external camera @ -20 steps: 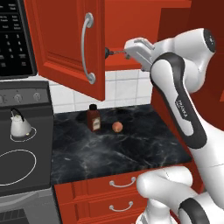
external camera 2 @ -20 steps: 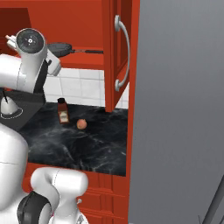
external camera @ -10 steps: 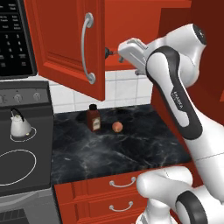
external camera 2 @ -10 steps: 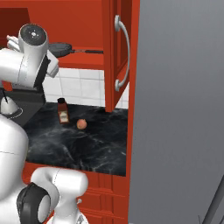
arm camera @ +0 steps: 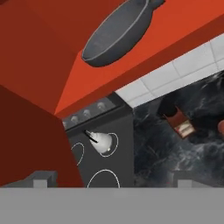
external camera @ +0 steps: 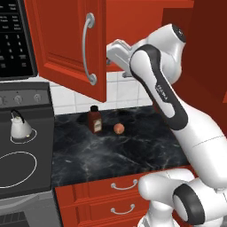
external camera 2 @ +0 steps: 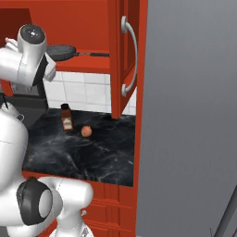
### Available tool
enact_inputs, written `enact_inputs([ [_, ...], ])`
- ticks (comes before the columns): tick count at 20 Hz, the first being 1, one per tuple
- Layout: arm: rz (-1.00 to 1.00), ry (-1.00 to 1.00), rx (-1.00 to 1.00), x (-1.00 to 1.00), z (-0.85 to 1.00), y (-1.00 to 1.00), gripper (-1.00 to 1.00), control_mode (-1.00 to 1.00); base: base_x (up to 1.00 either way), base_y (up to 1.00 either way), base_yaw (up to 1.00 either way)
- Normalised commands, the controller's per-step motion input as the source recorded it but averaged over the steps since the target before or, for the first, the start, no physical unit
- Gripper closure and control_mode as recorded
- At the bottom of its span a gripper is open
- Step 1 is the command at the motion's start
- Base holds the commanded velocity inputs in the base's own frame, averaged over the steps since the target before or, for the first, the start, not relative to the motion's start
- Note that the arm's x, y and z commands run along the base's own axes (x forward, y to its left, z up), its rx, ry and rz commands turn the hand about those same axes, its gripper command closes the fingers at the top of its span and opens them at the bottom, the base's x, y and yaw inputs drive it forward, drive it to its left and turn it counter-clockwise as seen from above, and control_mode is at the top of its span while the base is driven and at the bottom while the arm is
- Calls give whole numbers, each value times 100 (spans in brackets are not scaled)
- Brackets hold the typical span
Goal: Pick the pan from the cabinet and place it on the stove. Then turn on the stove burner for the pan.
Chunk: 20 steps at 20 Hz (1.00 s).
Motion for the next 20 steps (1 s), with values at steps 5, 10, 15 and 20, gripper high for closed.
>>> enact_inputs([
  [5,12,5,5,39,-8,16,-100,-100,0,0,0],
  [10,22,1,7,19,-8,16,-100,-100,0,0,0],
  [15,17,0,1,-6,0,39,-100,-100,0,0,0],
  [20,15,0,0,-26,0,53,-100,-100,0,0,0],
])
